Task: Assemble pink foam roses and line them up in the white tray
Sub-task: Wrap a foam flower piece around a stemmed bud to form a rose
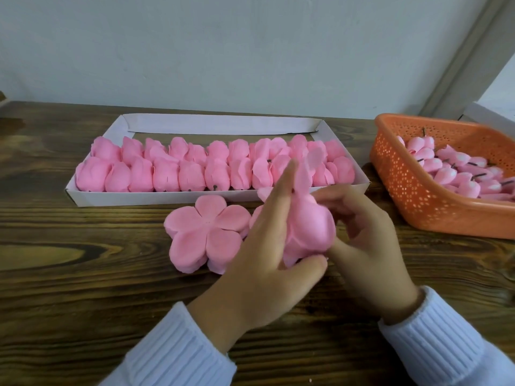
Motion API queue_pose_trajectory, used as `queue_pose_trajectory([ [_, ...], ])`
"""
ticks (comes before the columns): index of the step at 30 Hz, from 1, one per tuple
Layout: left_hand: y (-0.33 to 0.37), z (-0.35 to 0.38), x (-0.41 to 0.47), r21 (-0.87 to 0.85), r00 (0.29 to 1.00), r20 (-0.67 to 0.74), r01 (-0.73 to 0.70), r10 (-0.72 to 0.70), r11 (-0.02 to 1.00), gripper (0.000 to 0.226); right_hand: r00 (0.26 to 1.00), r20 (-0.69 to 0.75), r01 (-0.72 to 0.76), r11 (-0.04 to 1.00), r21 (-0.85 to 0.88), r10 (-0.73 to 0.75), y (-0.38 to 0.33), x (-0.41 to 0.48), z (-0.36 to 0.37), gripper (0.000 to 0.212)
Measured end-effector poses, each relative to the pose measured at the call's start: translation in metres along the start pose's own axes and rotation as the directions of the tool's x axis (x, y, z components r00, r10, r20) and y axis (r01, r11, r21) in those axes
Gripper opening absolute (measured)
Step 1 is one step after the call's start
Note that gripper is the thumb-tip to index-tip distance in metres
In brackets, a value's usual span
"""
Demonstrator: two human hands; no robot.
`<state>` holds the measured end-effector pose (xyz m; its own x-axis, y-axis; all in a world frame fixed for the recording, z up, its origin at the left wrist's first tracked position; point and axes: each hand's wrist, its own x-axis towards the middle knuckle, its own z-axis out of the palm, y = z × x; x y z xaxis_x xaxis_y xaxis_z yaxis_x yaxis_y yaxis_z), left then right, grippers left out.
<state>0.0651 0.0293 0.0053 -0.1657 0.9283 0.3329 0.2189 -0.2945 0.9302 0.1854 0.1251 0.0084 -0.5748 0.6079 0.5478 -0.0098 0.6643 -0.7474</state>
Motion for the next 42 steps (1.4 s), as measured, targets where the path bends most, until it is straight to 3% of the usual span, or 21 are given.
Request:
queue_pose_trajectory([
  [3,0.0,-0.001,0.0,0.229,0.968,0.035,-0.25,0.248,0.941,0.087,0.996,0.057,-0.075,0.968,0.239,0.063,-0.006,0.0,0.003,0.03],
  [5,0.003,0.001,0.003,0.174,0.952,-0.006,-0.301,0.306,0.938,0.075,0.992,0.059,-0.129,0.924,0.36,0.115,-0.008,0.0,0.004,0.029],
  [8,0.008,0.001,0.004,0.005,0.914,-0.215,-0.352,0.344,0.936,0.054,0.977,0.06,-0.212,0.89,0.404,0.206,-0.006,0.0,0.004,0.03],
  [11,0.01,-0.004,0.004,-0.032,0.856,-0.408,-0.361,0.318,0.932,0.04,0.966,0.145,-0.258,0.87,0.42,0.216,-0.005,0.0,0.005,0.026],
  [13,0.012,-0.008,0.005,-0.067,0.842,-0.461,-0.348,0.28,0.935,0.034,0.954,0.22,-0.283,0.854,0.435,0.204,-0.006,-0.001,0.007,0.027],
  [17,0.016,-0.005,0.004,-0.041,0.878,-0.398,-0.308,0.267,0.951,0.027,0.915,0.301,-0.395,0.745,0.537,0.267,-0.007,-0.001,0.012,0.042],
  [21,0.018,-0.001,0.005,-0.069,0.898,-0.349,-0.309,0.267,0.949,0.03,0.853,0.398,-0.522,0.557,0.646,0.337,-0.011,0.001,0.013,0.068],
  [27,0.02,0.002,0.003,-0.028,0.919,-0.271,-0.304,0.285,0.952,0.046,0.794,0.562,-0.605,0.398,0.689,0.233,-0.016,0.002,0.012,0.078],
  [30,0.021,0.004,0.003,-0.022,0.937,-0.235,-0.269,0.257,0.963,0.05,0.785,0.567,-0.615,0.419,0.668,0.249,-0.019,0.0,0.013,0.057],
  [33,0.021,0.004,0.003,-0.023,0.945,-0.219,-0.253,0.242,0.967,0.05,0.779,0.575,-0.624,0.404,0.668,0.252,-0.019,0.0,0.013,0.06],
  [38,0.015,0.002,0.001,0.05,0.91,-0.334,-0.241,0.244,0.969,0.04,0.754,0.597,-0.656,0.347,0.67,0.273,-0.019,-0.001,0.01,0.04],
  [40,0.011,-0.001,0.001,0.069,0.885,-0.408,-0.214,0.223,0.974,0.038,0.766,0.536,-0.642,0.415,0.644,0.353,-0.016,0.0,0.01,0.031],
  [42,0.009,-0.003,0.003,0.075,0.872,-0.455,-0.164,0.18,0.984,0.038,0.847,0.345,-0.531,0.615,0.582,0.405,-0.012,0.001,0.009,0.02],
])
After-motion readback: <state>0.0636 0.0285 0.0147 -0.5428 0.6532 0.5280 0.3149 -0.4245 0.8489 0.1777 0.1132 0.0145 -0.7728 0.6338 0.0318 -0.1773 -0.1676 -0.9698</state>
